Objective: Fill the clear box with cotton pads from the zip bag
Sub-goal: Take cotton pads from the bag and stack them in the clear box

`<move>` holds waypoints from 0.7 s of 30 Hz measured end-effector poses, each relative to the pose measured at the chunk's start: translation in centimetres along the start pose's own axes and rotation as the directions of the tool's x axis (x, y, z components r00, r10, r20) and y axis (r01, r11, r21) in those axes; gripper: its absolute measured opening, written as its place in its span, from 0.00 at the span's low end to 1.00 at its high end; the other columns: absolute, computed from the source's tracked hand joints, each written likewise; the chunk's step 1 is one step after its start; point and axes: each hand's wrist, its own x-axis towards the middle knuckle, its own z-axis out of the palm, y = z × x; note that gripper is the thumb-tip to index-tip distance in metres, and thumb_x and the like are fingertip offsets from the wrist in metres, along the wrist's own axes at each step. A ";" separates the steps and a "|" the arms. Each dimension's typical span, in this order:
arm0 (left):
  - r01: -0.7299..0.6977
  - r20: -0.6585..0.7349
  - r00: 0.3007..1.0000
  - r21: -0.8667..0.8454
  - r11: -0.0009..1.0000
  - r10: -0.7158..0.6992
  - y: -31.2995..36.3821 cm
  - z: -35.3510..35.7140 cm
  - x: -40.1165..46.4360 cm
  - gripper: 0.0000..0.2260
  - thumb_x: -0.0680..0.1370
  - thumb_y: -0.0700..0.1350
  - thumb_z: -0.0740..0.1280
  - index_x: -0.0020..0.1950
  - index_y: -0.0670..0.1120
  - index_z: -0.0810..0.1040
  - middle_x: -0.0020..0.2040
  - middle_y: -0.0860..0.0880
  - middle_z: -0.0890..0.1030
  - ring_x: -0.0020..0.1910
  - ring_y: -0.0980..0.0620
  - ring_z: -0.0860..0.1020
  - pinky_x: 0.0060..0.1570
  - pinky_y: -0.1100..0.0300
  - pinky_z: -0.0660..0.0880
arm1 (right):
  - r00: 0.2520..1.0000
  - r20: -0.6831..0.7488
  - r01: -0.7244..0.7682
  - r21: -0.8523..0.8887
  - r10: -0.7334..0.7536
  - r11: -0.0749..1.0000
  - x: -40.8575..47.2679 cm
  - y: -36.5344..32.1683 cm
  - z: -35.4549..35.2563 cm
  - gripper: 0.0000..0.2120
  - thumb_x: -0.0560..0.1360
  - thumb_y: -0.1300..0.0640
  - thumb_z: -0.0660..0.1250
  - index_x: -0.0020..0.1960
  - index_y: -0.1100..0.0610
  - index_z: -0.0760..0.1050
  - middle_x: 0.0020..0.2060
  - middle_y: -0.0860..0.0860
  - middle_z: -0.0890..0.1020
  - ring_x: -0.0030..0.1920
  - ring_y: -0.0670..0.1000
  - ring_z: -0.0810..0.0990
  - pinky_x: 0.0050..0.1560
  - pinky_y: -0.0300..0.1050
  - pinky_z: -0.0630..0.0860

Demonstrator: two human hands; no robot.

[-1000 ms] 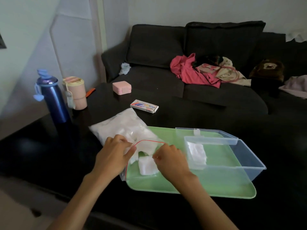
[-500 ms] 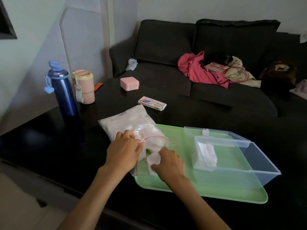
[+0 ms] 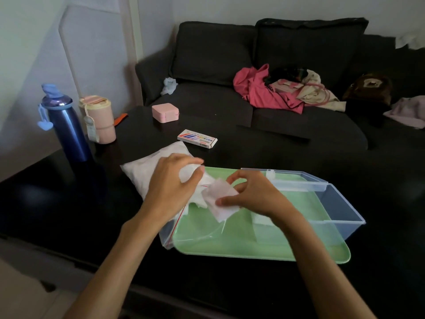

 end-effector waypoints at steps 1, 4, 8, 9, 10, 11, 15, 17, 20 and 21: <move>0.005 0.067 0.998 -0.121 0.993 0.003 1.0 0.3 0.0 0.08 0.77 0.52 0.65 0.52 0.56 0.81 0.52 0.59 0.80 0.54 0.60 0.74 0.51 0.68 0.69 | 1.000 0.026 -0.016 0.029 0.015 0.999 -0.3 0.0 -0.8 0.17 0.62 0.58 0.79 0.46 0.55 0.75 0.38 0.54 0.85 0.35 0.49 0.80 0.37 0.39 0.75; 0.066 0.291 0.957 -0.208 0.976 -0.003 2.6 1.6 -0.2 0.12 0.72 0.58 0.62 0.51 0.58 0.80 0.47 0.63 0.80 0.49 0.66 0.75 0.40 0.74 0.66 | 0.998 0.063 -0.029 0.030 0.027 0.999 -0.8 0.2 -2.4 0.18 0.63 0.59 0.79 0.48 0.56 0.74 0.37 0.53 0.85 0.36 0.48 0.82 0.40 0.40 0.75; 0.008 0.229 0.972 -0.232 0.973 0.046 3.7 3.3 0.4 0.02 0.71 0.50 0.72 0.43 0.53 0.83 0.38 0.57 0.83 0.38 0.60 0.79 0.39 0.66 0.72 | 0.999 0.042 -0.038 0.104 0.034 0.994 -1.1 1.3 -4.7 0.17 0.64 0.60 0.77 0.50 0.54 0.76 0.36 0.51 0.85 0.36 0.48 0.81 0.41 0.39 0.76; 0.048 0.198 0.980 -0.284 0.958 0.010 4.0 3.8 0.7 0.00 0.71 0.48 0.73 0.41 0.53 0.83 0.37 0.57 0.83 0.37 0.60 0.80 0.39 0.65 0.74 | 0.999 0.026 -0.040 0.163 0.036 0.986 -1.2 1.8 -5.3 0.17 0.65 0.61 0.77 0.51 0.54 0.77 0.37 0.52 0.84 0.38 0.48 0.81 0.42 0.41 0.77; 0.097 0.177 0.983 -0.345 0.934 -0.037 4.5 4.5 0.9 0.02 0.71 0.47 0.73 0.39 0.54 0.83 0.36 0.57 0.84 0.36 0.60 0.80 0.39 0.66 0.76 | 0.999 0.017 -0.043 0.255 0.040 0.966 -1.3 2.3 -6.1 0.17 0.66 0.62 0.76 0.53 0.55 0.77 0.40 0.52 0.84 0.40 0.48 0.82 0.44 0.42 0.79; 0.157 0.169 0.981 -0.405 0.901 -0.095 4.9 5.3 1.0 0.04 0.71 0.46 0.73 0.38 0.54 0.83 0.35 0.56 0.84 0.36 0.60 0.81 0.38 0.65 0.77 | 0.999 0.020 -0.048 0.359 0.044 0.932 -1.3 2.8 -6.7 0.17 0.68 0.62 0.75 0.55 0.56 0.77 0.42 0.52 0.84 0.42 0.48 0.83 0.44 0.42 0.80; 0.329 0.222 0.943 -0.526 0.784 -0.247 6.2 8.0 1.5 0.02 0.72 0.45 0.72 0.43 0.49 0.84 0.36 0.53 0.85 0.35 0.59 0.82 0.35 0.70 0.73 | 0.982 -0.164 0.026 0.607 0.093 0.795 -0.8 4.4 -7.5 0.15 0.71 0.64 0.71 0.57 0.59 0.75 0.45 0.53 0.84 0.41 0.47 0.85 0.37 0.36 0.79; 0.318 0.215 0.947 -0.520 0.793 -0.240 6.3 8.9 1.5 0.02 0.73 0.44 0.71 0.43 0.50 0.84 0.36 0.54 0.84 0.37 0.58 0.82 0.38 0.68 0.74 | 0.929 -0.334 0.085 0.616 0.162 0.783 0.0 5.7 -7.8 0.15 0.70 0.64 0.72 0.56 0.60 0.74 0.43 0.53 0.84 0.39 0.47 0.85 0.35 0.35 0.78; 0.243 0.120 0.970 -0.411 0.879 -0.212 6.3 9.7 1.8 0.04 0.73 0.45 0.71 0.45 0.54 0.82 0.38 0.58 0.83 0.38 0.61 0.79 0.43 0.64 0.74 | 0.920 -0.299 -0.048 0.554 0.252 0.831 0.9 7.8 -8.2 0.16 0.68 0.64 0.74 0.54 0.59 0.74 0.47 0.56 0.82 0.40 0.48 0.84 0.35 0.35 0.79; 0.212 0.091 0.977 -0.348 0.913 -0.192 6.2 9.8 2.0 0.04 0.72 0.45 0.71 0.44 0.55 0.81 0.37 0.59 0.82 0.36 0.62 0.77 0.40 0.67 0.72 | 0.929 -0.244 -0.111 0.534 0.278 0.838 1.2 8.4 -8.0 0.16 0.68 0.65 0.74 0.53 0.58 0.74 0.48 0.57 0.82 0.41 0.48 0.84 0.36 0.35 0.79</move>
